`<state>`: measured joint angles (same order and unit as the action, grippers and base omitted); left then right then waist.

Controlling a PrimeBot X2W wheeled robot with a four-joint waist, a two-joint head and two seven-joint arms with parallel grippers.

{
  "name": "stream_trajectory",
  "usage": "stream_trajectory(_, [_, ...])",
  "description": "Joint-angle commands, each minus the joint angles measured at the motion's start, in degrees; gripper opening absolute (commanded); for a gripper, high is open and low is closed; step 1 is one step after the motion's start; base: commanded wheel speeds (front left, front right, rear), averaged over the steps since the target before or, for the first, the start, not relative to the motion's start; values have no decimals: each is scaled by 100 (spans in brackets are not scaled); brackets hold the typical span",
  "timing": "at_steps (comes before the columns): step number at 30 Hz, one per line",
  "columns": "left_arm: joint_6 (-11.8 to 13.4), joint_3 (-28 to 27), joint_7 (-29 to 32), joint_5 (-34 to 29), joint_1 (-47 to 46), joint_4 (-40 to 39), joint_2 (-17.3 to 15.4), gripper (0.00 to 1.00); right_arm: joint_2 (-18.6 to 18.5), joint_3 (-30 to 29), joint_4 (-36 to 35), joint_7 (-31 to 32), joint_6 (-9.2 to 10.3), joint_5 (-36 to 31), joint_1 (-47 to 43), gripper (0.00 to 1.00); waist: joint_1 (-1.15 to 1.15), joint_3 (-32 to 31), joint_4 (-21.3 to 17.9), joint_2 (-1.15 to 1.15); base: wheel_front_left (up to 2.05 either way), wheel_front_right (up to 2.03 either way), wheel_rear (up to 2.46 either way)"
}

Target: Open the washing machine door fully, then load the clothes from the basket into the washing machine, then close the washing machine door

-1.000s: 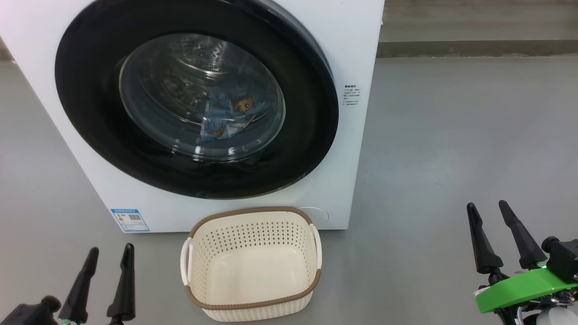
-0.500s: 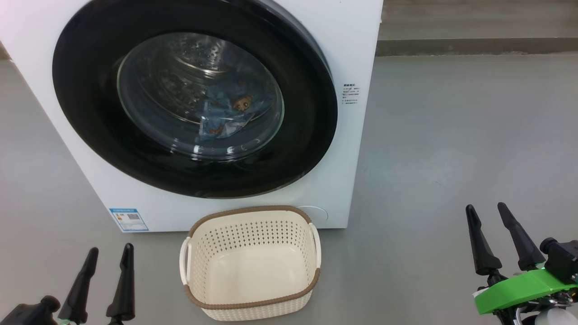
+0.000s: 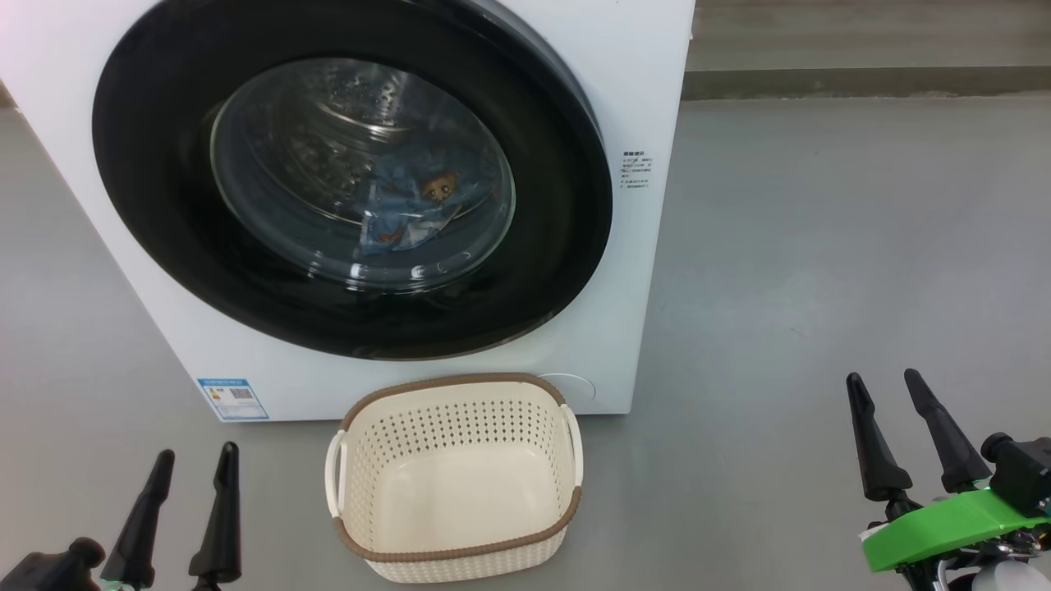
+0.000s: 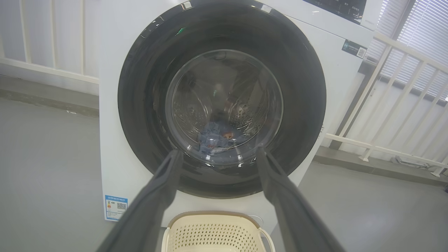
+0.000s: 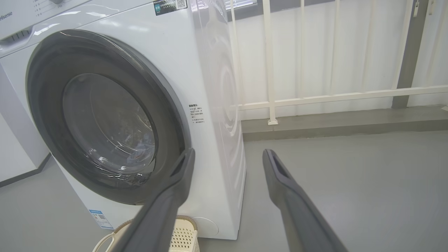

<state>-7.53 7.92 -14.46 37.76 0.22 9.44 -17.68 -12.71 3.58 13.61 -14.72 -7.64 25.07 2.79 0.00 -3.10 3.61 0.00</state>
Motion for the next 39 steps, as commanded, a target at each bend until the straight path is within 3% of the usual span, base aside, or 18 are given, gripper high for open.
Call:
stream_trajectory(1, [4, -236, -54, 60, -210, -98, -156, 100, -88, 106, -128, -28, 15, -4, 59, 100, 0, 2, -2, 0, 0, 0, 0])
stream_trajectory(4, [4, -207, -54, 97, -211, -99, -167, 100, -79, 111, -124, -28, 15, 2, 58, 100, 0, 8, -10, 0, 0, 0, 0])
stream_trajectory(5, [4, -207, -54, 110, -211, -110, -174, 0, -77, 112, -123, -28, 15, 3, 58, 0, 0, 10, -12, 0, 0, 0, 0])
stream_trajectory(6, [1, 10, 4, 55, 3, 15, -3, 0, 13, 0, 20, 1, -1, 9, -1, 0, 0, 10, -12, 0, 0, 0, 0])
stream_trajectory(10, [2, 75, 47, 92, 72, 205, 189, 0, 157, 7, 249, 17, -1, 56, -60, 0, 0, 11, -13, 0, 0, 0, 0])
stream_trajectory(15, [4, 16, 127, 312, 44, 213, 238, 0, 190, -38, 238, 108, 0, 324, -44, 0, 9, 16, -29, 0, 0, 0, 0])
stream_trajectory(39, [7, -266, 513, 1356, -101, 268, 478, 0, 350, -231, 207, 511, 3, 1610, 42, 0, 0, 83, -96, 0, 0, 0, 0])
